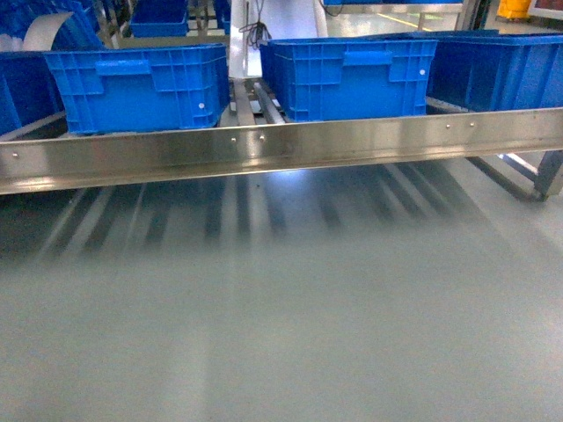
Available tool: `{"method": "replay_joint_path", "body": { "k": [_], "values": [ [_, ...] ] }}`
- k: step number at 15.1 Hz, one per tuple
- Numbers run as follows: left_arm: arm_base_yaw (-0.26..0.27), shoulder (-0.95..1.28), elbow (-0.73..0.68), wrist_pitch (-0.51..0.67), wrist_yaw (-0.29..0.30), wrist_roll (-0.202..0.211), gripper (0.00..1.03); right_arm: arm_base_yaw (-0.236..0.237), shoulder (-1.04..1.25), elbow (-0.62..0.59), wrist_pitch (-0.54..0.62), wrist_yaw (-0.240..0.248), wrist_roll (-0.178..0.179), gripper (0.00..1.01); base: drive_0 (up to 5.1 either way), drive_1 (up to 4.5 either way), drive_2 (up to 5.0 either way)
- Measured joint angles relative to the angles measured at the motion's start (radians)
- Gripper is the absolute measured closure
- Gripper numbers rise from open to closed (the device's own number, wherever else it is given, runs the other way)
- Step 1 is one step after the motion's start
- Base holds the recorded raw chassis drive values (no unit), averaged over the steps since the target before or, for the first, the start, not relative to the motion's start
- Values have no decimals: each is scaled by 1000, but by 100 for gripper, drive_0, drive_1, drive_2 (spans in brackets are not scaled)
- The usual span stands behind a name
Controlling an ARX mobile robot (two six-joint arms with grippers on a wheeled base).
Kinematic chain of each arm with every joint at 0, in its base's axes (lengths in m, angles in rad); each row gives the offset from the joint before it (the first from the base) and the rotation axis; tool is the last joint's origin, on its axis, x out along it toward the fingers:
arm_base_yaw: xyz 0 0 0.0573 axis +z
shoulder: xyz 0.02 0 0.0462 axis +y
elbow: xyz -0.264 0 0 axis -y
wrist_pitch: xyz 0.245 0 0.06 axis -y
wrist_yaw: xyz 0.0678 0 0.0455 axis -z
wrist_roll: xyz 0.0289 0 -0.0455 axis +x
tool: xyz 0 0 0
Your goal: Sort blue parts and orange caps into right shelf containers
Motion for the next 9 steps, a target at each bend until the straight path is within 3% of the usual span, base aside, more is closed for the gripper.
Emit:
{"method": "replay_joint_path", "body": {
  "k": [9],
  "values": [
    [0, 0, 0, 0, 0, 0, 57, 0, 0, 0, 0, 0, 0, 59, 0, 0, 0]
  ]
}}
